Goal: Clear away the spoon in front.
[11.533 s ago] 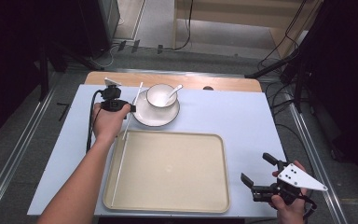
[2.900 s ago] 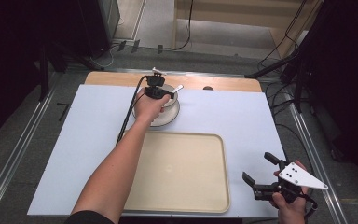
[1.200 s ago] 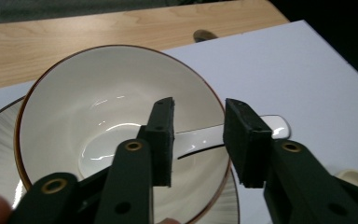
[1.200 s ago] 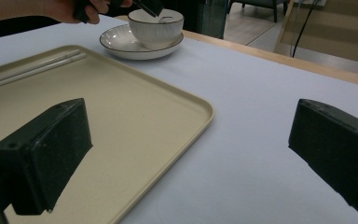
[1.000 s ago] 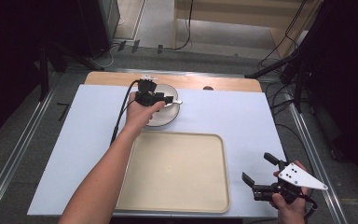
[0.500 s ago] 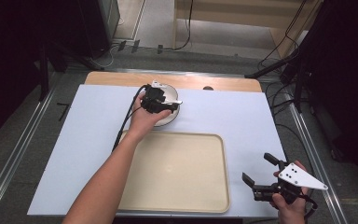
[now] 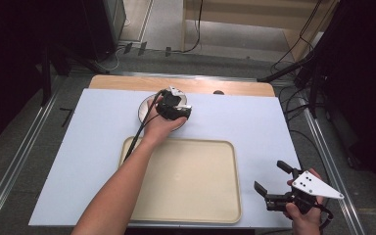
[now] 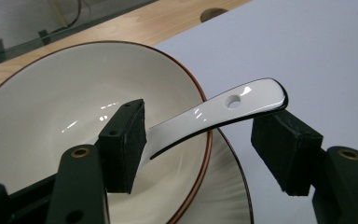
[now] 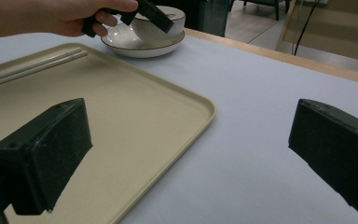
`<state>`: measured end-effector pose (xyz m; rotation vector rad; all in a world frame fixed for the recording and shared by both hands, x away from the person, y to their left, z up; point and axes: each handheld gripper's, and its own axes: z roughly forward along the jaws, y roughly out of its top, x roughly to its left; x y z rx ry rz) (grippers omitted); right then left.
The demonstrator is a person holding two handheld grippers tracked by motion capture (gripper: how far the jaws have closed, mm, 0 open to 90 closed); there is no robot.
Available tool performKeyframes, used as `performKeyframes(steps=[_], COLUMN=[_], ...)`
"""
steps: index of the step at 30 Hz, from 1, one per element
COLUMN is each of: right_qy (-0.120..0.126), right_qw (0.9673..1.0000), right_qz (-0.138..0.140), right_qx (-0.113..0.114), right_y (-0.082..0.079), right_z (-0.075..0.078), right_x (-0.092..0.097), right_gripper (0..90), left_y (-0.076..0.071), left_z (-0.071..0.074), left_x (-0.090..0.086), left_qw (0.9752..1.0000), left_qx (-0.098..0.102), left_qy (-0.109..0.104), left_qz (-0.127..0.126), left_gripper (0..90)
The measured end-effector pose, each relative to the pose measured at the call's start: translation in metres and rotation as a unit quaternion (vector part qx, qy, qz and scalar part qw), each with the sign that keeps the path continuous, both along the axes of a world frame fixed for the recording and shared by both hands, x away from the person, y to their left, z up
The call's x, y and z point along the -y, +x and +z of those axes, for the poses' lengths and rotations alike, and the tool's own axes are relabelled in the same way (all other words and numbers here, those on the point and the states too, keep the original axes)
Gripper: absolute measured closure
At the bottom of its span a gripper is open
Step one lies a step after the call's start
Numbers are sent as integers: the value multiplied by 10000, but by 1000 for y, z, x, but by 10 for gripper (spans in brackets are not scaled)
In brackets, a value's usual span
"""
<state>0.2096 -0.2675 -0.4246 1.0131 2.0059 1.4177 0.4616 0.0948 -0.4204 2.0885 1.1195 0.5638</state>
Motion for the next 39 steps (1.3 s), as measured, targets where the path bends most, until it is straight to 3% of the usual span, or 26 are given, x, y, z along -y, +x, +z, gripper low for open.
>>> performKeyframes(steps=[7, 10, 13, 17, 30, 34, 39], right_qy=[4, -13, -7, -12, -11, -7, -12], right_qw=[10000, 10000, 10000, 10000, 10000, 10000, 10000], right_qz=[10, 34, 30, 37, 43, 37, 32], right_qx=[-20, -15, -24, -31, -32, -31, -26], right_y=[0, 0, 0, 0, 0, 0, 0], right_z=[0, -1, -1, -1, -1, -1, -1], right_x=[0, 0, -1, 0, -1, 0, 0], right_gripper=[0, 0, 0, 0, 0, 0, 0], left_y=[2, 3, 2, 0, 0, 0, 5], left_z=[-4, -4, -2, 1, 10, 16, 22], left_x=[7, 10, 11, 13, 11, 5, -9], left_qw=[9996, 9993, 9991, 9983, 9966, 9950, 9952], left_qx=[132, 207, 334, 515, 756, 964, 944], left_qy=[228, 303, 232, 261, 288, 273, 45], left_qz=[51, 94, 135, -45, -137, 28, 254], left_gripper=[390, 444, 540, 637, 795, 858, 874])
